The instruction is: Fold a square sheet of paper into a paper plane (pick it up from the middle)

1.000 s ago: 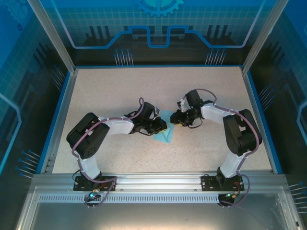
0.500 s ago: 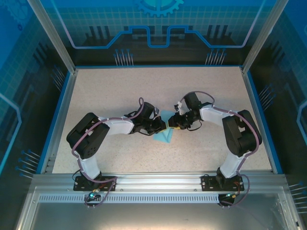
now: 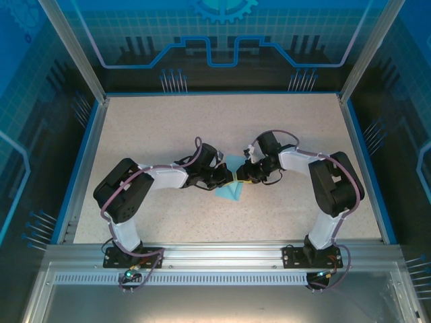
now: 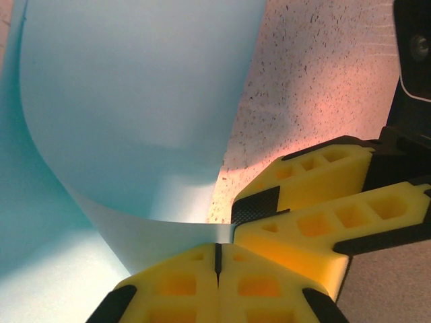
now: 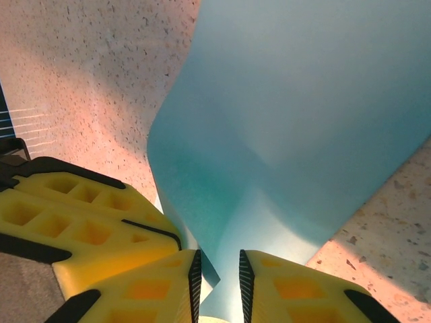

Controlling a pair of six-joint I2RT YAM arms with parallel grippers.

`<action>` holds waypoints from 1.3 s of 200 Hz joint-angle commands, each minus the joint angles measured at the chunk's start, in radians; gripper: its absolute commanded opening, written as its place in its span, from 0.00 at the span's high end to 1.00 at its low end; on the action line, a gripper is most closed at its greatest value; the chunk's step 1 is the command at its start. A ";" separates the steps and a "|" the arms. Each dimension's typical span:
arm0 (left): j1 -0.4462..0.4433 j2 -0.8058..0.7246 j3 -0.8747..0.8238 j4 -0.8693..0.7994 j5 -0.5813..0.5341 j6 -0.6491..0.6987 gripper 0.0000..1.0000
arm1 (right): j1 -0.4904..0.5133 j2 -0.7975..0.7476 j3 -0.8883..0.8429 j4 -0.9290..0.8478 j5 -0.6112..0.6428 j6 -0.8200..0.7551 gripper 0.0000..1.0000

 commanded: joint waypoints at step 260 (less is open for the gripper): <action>-0.004 0.076 0.027 0.055 0.065 0.002 0.88 | -0.016 0.081 0.058 -0.038 0.137 -0.028 0.93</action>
